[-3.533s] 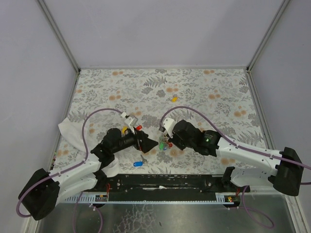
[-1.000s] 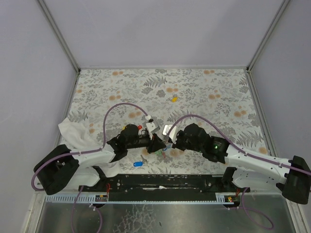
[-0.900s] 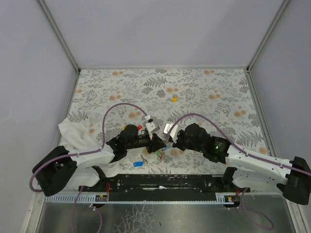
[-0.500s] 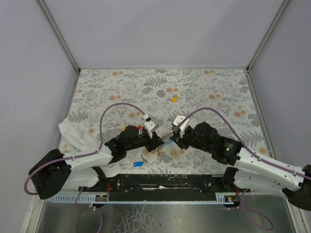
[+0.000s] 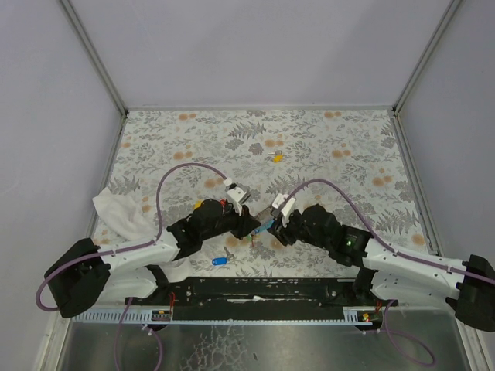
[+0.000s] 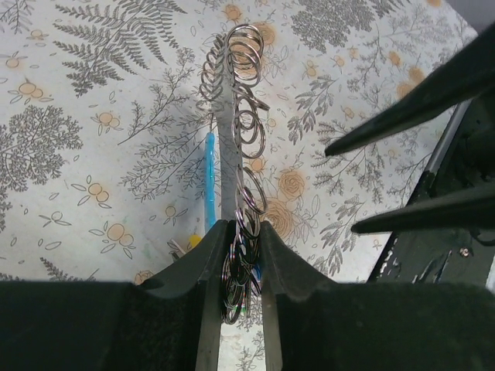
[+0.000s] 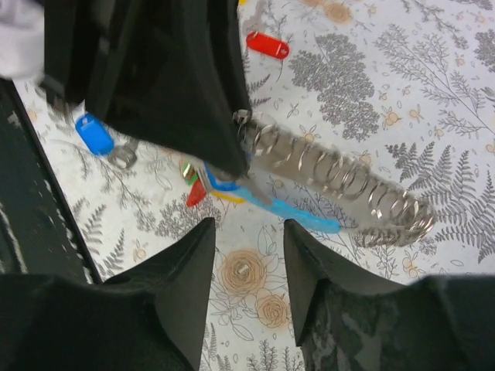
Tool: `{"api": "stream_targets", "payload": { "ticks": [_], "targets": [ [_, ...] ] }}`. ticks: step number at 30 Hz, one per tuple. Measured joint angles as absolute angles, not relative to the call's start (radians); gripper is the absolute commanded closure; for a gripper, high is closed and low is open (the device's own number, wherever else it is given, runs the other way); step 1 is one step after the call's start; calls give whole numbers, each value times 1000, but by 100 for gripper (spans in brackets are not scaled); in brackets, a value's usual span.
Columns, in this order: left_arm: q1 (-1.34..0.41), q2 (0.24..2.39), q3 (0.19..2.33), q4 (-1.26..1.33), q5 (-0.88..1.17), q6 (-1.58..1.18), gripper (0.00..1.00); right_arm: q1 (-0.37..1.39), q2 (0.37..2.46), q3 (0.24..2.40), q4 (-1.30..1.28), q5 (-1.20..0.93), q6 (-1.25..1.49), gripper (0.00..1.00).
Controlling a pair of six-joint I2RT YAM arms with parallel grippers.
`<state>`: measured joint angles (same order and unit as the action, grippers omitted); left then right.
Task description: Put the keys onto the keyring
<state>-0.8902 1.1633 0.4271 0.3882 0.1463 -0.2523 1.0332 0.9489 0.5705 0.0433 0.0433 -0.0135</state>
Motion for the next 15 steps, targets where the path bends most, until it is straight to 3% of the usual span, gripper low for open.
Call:
{"api": "stream_targets", "payload": {
  "ticks": [7, 15],
  "targets": [
    [-892, 1126, 442, 309, 101, -355, 100, 1033, 852, 303, 327, -46, -200, 44],
    [-897, 1119, 483, 220, 84, -430, 100, 1034, 914, 281, 529, -104, -390, 48]
  ]
}}
